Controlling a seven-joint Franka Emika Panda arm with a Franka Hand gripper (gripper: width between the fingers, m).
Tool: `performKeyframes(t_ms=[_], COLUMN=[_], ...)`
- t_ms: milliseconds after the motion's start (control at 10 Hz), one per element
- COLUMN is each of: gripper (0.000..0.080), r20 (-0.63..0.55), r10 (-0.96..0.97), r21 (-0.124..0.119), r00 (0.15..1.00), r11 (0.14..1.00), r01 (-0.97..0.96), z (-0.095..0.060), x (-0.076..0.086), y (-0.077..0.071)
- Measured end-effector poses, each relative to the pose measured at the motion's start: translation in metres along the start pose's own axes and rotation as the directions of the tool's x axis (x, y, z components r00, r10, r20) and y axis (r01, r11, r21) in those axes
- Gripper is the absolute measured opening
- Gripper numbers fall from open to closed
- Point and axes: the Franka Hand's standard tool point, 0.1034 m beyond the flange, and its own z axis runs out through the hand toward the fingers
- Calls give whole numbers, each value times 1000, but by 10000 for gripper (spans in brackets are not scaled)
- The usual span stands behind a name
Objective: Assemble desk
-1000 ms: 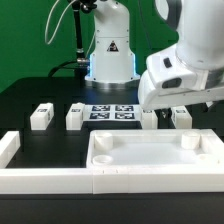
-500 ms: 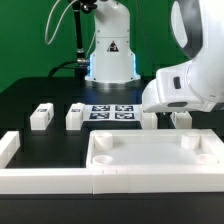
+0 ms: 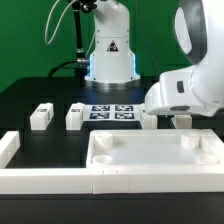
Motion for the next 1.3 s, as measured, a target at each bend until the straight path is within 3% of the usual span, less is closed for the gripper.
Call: performKeyframes(t_ms=[200,300,400,500,600,700,1200,1300], gripper=[648,648,560,560,359,287,287,287], r20=[1,1,1,1,1,1,14,13], r10=[-1,-4,-6,-7,-8,-9,-12,-15], r21=[21,19,18,18,18,18,25,45], r00=[1000,1000,1000,1000,1000,1000,1000,1000], r11=[1000,1000,1000,1000,1000,1000,1000,999], r01=[1,4,6,7,8,9,12,15], z=[5,5,5,5,5,5,2,-26], x=[7,6,6,6,6,6,3,-9], y=[6,5,4,4,4,4,3,6])
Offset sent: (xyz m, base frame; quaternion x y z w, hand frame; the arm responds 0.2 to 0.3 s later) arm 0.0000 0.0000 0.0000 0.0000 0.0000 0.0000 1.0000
